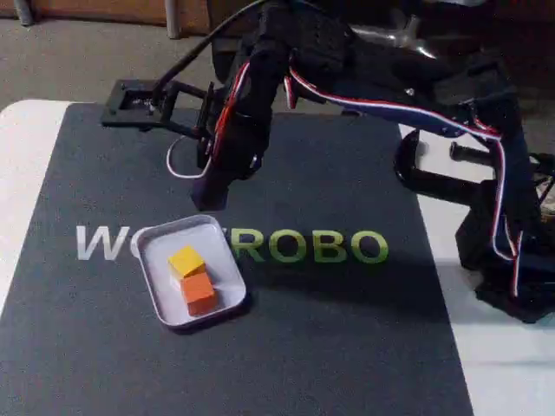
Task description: Move blocks one by one until all three blocks are in the tray.
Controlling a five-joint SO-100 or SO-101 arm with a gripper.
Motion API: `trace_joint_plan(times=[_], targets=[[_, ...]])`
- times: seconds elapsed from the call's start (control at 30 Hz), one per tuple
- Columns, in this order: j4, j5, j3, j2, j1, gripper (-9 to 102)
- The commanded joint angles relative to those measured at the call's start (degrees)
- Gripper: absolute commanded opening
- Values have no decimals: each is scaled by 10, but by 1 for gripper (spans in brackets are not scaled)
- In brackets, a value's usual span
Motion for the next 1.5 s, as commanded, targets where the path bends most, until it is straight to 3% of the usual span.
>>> trace_joint_plan(times=[0.0, 0.33, 0.6, 0.9, 1.17, 1.47], targets=[[-1, -5, -26, 28, -2, -8], [-1, -7, -27, 25, 4, 17], [8, -15, -27, 27, 8, 20], [133, -56, -23, 98, 9, 17], [134, -142, 185, 300, 22, 15], [114, -170, 488, 664, -4, 12]])
